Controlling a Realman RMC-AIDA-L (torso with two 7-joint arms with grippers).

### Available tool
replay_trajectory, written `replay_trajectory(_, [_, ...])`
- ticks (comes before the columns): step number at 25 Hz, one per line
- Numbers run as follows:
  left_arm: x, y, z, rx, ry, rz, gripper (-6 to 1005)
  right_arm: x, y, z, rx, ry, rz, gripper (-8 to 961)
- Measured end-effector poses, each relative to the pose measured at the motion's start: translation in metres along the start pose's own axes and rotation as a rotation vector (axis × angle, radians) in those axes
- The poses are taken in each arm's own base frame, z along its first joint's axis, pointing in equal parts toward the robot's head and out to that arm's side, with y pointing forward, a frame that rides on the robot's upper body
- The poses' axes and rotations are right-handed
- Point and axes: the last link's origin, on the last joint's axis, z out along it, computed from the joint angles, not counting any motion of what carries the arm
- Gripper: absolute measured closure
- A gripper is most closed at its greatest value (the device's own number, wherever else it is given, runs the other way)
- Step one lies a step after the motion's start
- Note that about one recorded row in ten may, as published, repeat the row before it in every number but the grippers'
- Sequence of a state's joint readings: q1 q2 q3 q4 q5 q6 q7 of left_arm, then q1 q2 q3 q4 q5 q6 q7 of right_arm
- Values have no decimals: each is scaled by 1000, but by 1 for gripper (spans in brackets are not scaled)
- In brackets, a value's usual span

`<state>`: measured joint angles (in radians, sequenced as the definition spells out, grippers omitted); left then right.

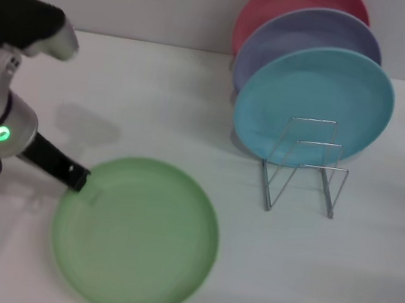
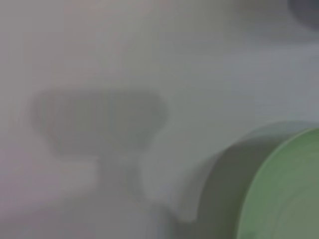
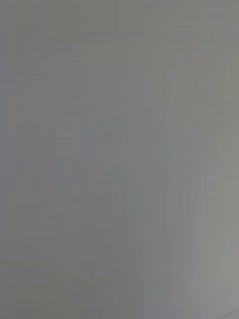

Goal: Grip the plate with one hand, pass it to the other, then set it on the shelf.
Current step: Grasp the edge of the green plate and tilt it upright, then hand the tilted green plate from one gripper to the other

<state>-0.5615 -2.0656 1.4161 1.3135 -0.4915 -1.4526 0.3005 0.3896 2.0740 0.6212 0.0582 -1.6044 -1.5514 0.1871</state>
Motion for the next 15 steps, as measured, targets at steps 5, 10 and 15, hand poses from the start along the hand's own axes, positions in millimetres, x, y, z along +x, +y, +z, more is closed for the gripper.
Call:
replay_trajectory(5, [6,-19,-7,9,113,-46,963,0,1,0,0,1,5,220])
replay_trajectory(10, [4,-36,-9,37,190,-79,967,1,2,0,0,2,7,219])
replay_trajectory(15, [1,-49,-11,69,237,-88,967,1,2,0,0,6,6,220])
